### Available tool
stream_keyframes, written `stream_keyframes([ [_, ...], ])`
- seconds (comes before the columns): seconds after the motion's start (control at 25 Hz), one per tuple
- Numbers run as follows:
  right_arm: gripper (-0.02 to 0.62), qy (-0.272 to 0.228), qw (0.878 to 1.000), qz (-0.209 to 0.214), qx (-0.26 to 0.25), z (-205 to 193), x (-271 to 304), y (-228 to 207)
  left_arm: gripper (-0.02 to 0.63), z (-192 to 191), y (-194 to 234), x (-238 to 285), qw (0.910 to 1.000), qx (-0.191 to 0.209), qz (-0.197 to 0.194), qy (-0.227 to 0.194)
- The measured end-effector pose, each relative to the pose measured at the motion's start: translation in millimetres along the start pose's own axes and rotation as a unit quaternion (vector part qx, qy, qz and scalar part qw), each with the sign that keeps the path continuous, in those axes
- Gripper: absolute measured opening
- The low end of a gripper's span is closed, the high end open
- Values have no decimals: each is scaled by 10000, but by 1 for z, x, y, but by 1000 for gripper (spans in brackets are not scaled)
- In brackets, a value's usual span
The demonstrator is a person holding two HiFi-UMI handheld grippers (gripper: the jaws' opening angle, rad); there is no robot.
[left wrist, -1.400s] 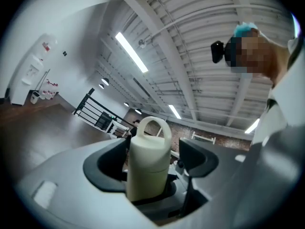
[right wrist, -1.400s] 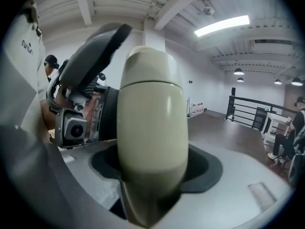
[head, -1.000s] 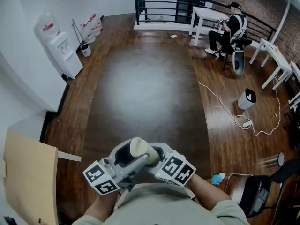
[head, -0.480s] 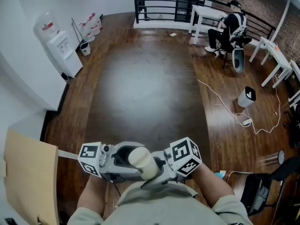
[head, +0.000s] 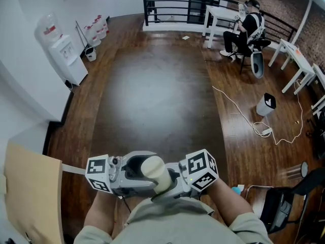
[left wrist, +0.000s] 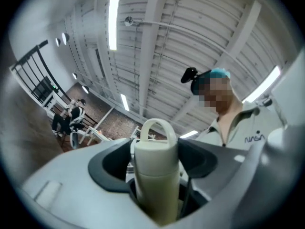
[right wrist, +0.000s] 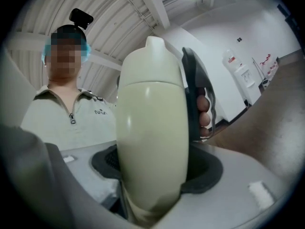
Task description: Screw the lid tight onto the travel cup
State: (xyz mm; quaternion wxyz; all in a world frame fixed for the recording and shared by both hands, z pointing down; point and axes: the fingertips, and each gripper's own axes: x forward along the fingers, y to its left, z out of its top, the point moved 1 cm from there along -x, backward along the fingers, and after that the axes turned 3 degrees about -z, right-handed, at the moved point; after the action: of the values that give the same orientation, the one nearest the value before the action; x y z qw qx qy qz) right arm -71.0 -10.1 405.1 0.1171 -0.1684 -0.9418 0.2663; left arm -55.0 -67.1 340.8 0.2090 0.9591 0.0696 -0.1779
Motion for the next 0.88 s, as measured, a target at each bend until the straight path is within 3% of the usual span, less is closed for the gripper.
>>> stream_keyframes([
  [0.16, 308, -362, 9969, -697, 35, 9, -11, -19, 371, -1, 11, 2, 9962, 374, 779, 61],
  [0.28, 308, -604, 9843, -1651, -157, 19, -22, -40, 374, 3, 18, -3, 9881, 578, 1426, -82],
  [0.44, 308, -600, 9394, -3303, -698, 24, -41, -74, 374, 7, 24, -12, 9704, 791, 2247, -404],
  [0.56, 308, -478, 9036, -4118, -1077, 25, -53, -89, 365, 9, 28, -16, 9556, 813, 2762, -620],
  [0.72, 308, -200, 8706, -4693, -1460, 21, -58, -97, 344, 8, 32, -20, 9379, 863, 3274, -752],
  [0.88, 308, 20, 8579, -4881, -1607, 16, -54, -101, 344, 4, 30, -15, 9337, 1007, 3380, -623],
])
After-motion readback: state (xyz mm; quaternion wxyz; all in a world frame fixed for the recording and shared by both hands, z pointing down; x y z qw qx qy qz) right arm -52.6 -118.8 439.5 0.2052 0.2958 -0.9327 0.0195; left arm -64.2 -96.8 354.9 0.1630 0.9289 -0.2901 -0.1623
